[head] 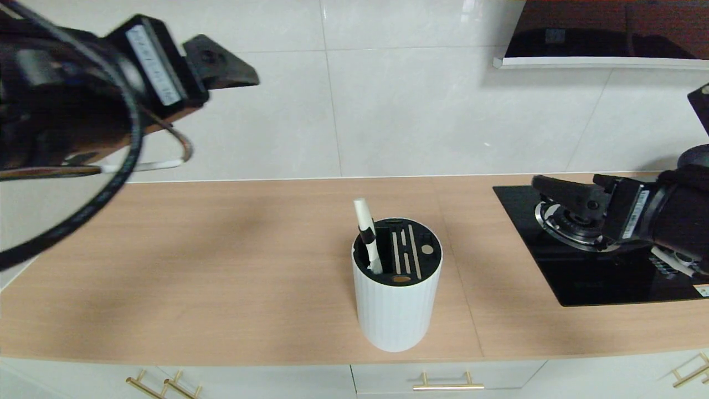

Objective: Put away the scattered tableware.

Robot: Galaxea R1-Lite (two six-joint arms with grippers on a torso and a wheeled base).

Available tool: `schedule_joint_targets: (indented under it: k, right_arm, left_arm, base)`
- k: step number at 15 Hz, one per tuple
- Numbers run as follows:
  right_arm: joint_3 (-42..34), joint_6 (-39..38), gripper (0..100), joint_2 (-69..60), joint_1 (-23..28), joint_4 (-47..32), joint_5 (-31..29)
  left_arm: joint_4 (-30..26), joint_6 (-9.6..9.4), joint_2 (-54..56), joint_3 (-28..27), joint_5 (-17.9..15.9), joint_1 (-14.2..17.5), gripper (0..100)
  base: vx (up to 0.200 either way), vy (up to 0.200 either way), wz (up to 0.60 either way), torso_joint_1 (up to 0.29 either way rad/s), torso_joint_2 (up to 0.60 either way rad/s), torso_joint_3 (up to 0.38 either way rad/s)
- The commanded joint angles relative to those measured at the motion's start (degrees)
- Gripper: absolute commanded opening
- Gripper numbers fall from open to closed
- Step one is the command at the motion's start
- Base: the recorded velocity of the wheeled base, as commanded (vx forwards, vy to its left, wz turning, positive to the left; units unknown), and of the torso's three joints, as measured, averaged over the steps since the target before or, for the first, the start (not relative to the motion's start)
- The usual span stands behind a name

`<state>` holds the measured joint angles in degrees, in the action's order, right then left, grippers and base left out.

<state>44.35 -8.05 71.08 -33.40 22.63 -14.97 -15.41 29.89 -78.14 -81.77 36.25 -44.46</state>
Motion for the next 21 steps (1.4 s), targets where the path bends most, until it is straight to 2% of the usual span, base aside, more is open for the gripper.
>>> schedule_joint_targets:
  k: [1, 3, 5, 6, 7, 8, 9, 11, 12, 14, 16, 17, 18, 19, 20, 21]
  right_arm:
    - [-14.91, 0.66, 100, -17.65, 3.70, -0.30, 0.38]
    - [-22.55, 3.65, 100, -30.04, 4.66, -0.74, -0.24]
    - [-24.40, 3.56, 100, -40.76, 15.47, -5.31, 0.38]
    - [-24.40, 3.65, 100, -46.30, 17.67, -10.32, 1.00]
    - [-23.34, 4.00, 100, -51.84, 18.02, -15.51, 1.17]
    - [-22.99, 4.18, 100, -53.07, 18.02, -17.00, 1.17]
    - [-20.18, 4.71, 100, -59.04, 18.99, -24.30, 1.08]
    - [-17.54, 4.71, 100, -64.14, 22.06, -30.36, 0.73]
    - [-15.70, 4.71, 100, -65.37, 24.61, -32.91, 0.38]
    - [-13.85, 4.71, 100, -65.37, 28.30, -33.00, -0.67]
    - [-14.20, 4.71, 100, -68.80, 34.46, -33.96, 0.03]
    - [-14.91, 4.53, 100, -69.50, 34.37, -35.19, -0.85]
    - [-15.26, 4.09, 100, -69.59, 34.37, -35.37, -3.31]
    - [-16.22, 4.09, 100, -70.03, 34.19, -35.63, -4.54]
    - [-19.30, 4.18, 100, -71.00, 33.93, -35.46, -4.72]
    - [-22.38, 4.27, 100, -71.00, 33.84, -35.28, -5.16]
  left_arm:
    - [0.03, -2.38, 19.25, 12.25, -5.76, 8.16, 100]
    - [-0.06, -6.07, 27.96, 18.23, -6.37, 13.35, 100]
    - [-0.24, -9.06, 36.75, 23.50, -7.51, 18.36, 100]
    - [-0.32, -10.73, 40.79, 25.79, -8.13, 20.55, 100]
    - [-0.41, -11.70, 44.92, 28.78, -8.66, 22.40, 100]
    - [-0.41, -11.96, 45.97, 29.66, -8.75, 22.84, 100]
    - [-0.41, -13.46, 52.39, 34.75, -8.75, 25.74, 100]
    - [-0.32, -14.77, 60.12, 41.96, -8.83, 29.52, 100]
    - [-0.41, -17.15, 65.84, 45.74, -9.01, 31.10, 100]
    - [-0.50, -19.70, 72.08, 49.43, -9.62, 33.82, 100]
    - [-0.41, -18.82, 72.60, 50.49, -7.51, 36.37, 100]
    - [-0.41, -17.85, 72.60, 50.49, -7.43, 38.04, 100]
    - [-0.50, -17.50, 73.31, 50.84, -7.78, 41.47, 100]
    - [-0.85, -17.67, 76.03, 52.33, -10.06, 44.55, 100]
    - [-1.03, -17.41, 76.74, 54.79, -10.85, 45.60, 100]
    - [-1.03, -17.32, 76.74, 56.99, -9.45, 45.51, 100]
  base:
    - [0.000, 0.000, 0.00, 0.000, 0.00, 0.000]
    - [0.000, 0.000, 0.00, 0.000, 0.00, 0.000]
    - [0.000, 0.000, 0.00, 0.000, 0.00, 0.000]
    - [0.000, 0.000, 0.00, 0.000, 0.00, 0.000]
    - [0.000, 0.000, 0.00, 0.000, 0.00, 0.000]
    - [0.000, 0.000, 0.00, 0.000, 0.00, 0.000]
    - [0.000, 0.000, 0.00, 0.000, 0.00, 0.000]
    - [0.000, 0.000, 0.00, 0.000, 0.00, 0.000]
    - [0.000, 0.000, 0.00, 0.000, 0.00, 0.000]
    - [0.000, 0.000, 0.00, 0.000, 0.00, 0.000]
    - [0.000, 0.000, 0.00, 0.000, 0.00, 0.000]
    - [0.000, 0.000, 0.00, 0.000, 0.00, 0.000]
    - [0.000, 0.000, 0.00, 0.000, 0.00, 0.000]
    - [0.000, 0.000, 0.00, 0.000, 0.00, 0.000]
    - [0.000, 0.000, 0.00, 0.000, 0.00, 0.000]
    - [0.000, 0.000, 0.00, 0.000, 0.00, 0.000]
